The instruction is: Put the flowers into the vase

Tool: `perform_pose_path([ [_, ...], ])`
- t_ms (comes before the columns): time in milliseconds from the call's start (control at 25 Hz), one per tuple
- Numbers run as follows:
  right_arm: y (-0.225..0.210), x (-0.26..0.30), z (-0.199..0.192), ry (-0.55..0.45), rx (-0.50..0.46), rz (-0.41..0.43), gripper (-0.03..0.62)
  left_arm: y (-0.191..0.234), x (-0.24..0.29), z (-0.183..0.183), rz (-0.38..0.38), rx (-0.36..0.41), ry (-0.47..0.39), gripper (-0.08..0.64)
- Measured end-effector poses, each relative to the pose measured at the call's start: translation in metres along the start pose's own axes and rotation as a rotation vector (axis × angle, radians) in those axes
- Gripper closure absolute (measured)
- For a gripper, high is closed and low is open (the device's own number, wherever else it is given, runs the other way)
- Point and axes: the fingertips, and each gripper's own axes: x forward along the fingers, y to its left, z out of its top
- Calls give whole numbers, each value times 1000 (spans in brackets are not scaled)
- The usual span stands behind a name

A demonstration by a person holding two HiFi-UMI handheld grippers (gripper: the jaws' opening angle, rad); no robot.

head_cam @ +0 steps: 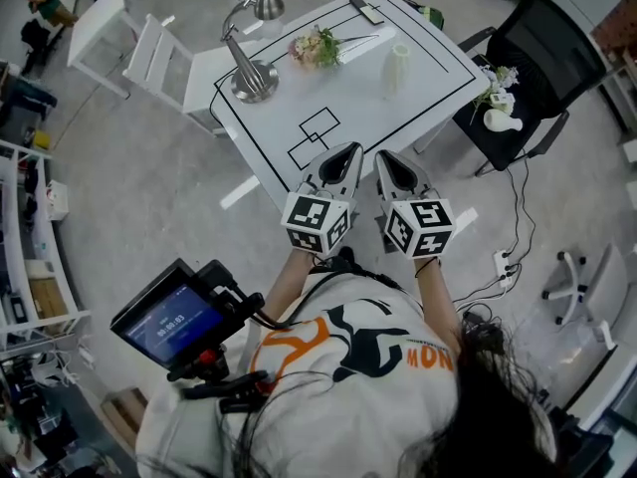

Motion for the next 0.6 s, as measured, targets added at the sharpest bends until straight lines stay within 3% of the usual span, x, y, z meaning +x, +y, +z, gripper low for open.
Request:
perform_pose_path([
  [320, -19, 46, 5, 21, 17, -27, 566, 38, 35, -6, -19, -41, 25, 549],
  [600, -25, 45, 4, 34, 24, -30, 566, 38, 38, -8, -18, -61, 29, 549],
])
